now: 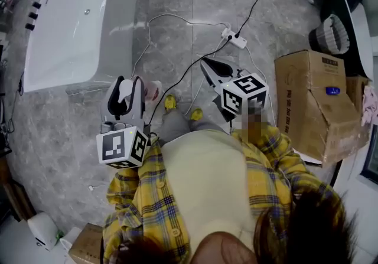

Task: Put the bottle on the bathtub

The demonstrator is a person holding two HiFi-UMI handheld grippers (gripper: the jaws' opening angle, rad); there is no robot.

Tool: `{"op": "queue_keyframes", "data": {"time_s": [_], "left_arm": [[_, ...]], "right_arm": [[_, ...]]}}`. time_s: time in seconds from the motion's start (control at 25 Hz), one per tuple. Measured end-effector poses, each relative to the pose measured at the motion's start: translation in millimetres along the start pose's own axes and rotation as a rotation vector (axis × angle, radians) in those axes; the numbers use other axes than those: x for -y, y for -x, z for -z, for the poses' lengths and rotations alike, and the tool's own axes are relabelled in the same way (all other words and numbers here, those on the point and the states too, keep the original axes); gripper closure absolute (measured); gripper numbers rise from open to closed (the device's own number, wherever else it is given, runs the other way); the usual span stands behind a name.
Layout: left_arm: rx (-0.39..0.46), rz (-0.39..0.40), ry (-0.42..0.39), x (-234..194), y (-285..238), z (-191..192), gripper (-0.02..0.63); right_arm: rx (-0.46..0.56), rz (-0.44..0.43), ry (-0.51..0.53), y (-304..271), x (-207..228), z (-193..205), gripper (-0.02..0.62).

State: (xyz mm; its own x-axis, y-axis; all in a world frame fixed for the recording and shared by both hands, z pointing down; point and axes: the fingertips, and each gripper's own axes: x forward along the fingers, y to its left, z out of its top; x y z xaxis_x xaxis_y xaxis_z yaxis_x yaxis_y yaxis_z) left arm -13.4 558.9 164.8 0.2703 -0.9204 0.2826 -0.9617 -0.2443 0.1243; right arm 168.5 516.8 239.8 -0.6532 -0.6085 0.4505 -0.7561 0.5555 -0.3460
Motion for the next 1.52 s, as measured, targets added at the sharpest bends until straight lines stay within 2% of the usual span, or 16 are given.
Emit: {"op": "queue_keyframes", "data": {"time_s": [0.36,0.92,1.24,1.52], "left_arm": [[-0.01,0.041,-0.01,-43.8,-22.4,-12.1,0.426],[-0.037,0.111,-0.028,-109.8,-66.1,-18.4,0.426],[-0.056,0.103,-0.013,-117.5,-87.5,-18.9,0.425],[-0.042,0.049,0.006,-123.7,-124.2,-29.0,0.425]], "right_arm": [[0.0,-0.004,0.003,-49.9,-21.1,-29.3,0.581],[-0.027,0.035,0.02,-118.6,-37.8,-56.2,0.581],[-0.071,0.016,0.013,-142.0,-28.1,-59.4,0.581],[-0.092,-0.049,0.03,-176.3,-4.3,-82.8,0.581]]}}
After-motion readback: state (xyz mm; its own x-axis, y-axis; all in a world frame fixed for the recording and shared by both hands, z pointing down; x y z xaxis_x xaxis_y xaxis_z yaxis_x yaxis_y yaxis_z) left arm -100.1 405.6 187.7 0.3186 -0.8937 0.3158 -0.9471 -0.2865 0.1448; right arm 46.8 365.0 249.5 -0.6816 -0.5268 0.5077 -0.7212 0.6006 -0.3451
